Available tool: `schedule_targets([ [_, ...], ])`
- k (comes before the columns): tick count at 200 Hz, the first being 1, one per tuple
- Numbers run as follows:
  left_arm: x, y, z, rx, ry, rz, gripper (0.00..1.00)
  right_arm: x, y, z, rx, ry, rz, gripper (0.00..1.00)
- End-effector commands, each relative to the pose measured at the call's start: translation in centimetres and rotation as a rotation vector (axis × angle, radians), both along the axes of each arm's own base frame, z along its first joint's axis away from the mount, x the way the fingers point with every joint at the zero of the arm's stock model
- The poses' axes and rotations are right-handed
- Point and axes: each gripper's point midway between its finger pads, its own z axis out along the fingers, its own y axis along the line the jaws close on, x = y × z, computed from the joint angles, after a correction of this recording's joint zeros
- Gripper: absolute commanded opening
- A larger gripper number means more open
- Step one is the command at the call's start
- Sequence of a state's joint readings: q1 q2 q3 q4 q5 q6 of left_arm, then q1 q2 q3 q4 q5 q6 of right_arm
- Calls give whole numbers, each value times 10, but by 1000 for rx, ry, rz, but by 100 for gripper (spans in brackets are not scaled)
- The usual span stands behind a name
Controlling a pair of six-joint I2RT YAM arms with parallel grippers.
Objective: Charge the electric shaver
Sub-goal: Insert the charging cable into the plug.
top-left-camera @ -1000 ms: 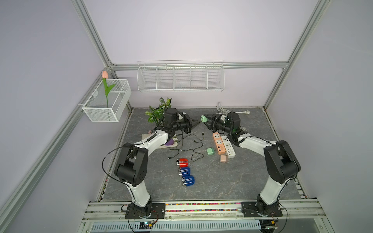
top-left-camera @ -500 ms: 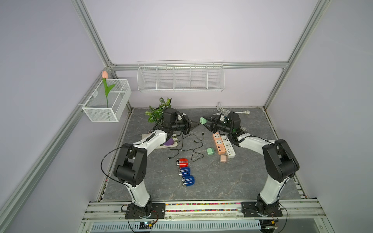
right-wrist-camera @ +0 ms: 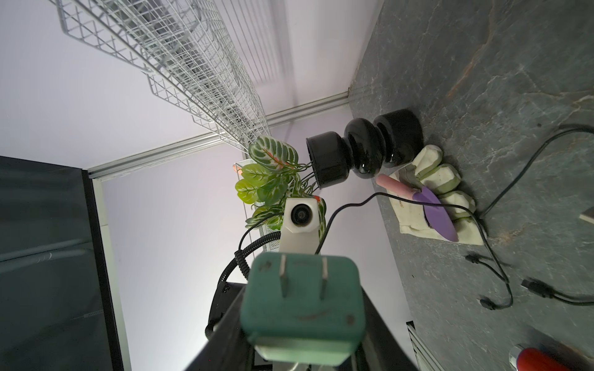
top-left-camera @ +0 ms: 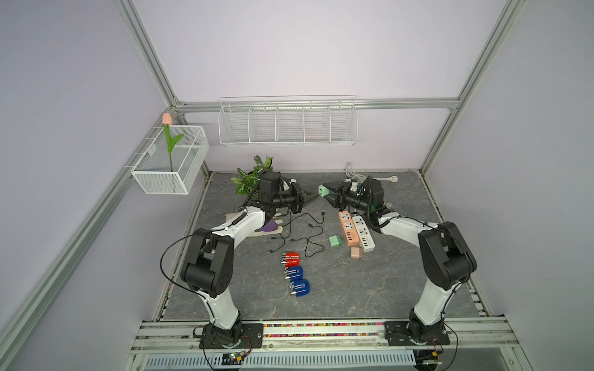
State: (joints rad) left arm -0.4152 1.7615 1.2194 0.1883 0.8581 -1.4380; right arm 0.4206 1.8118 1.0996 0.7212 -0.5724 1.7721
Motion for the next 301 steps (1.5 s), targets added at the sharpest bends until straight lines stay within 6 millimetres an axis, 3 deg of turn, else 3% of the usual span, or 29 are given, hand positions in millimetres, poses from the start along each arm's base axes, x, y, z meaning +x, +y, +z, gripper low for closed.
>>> schedule_targets([
  [1, 0, -4, -36, 37, 133, 45, 0, -35, 16, 93, 153, -295, 105, 7],
  [36, 13, -8, -25, -6, 83, 88, 0, -42, 24, 95, 206, -303, 108, 7],
  [95, 22, -5, -28, 9, 66, 136, 0, -49, 33, 90, 187, -275, 154, 7],
  [150, 27, -12, -26, -7, 33, 133, 0, -65, 48, 99, 173, -268, 203, 7],
  [196, 13, -9, -13, 47, -48, 120, 0, -50, 44, 75, 69, -170, 149, 7],
  [226, -8, 10, -7, 190, -120, 114, 35, -33, 23, 47, -29, -18, 105, 7],
  [245, -22, 28, -5, 306, -168, 118, 51, -29, 9, 34, -100, 73, 115, 7],
  [279, -35, 54, 15, 460, -328, 130, 57, -33, -5, 14, -146, 206, 146, 7],
  [301, -34, 59, 35, 489, -457, 129, 59, -40, -7, 3, -140, 289, 173, 7],
])
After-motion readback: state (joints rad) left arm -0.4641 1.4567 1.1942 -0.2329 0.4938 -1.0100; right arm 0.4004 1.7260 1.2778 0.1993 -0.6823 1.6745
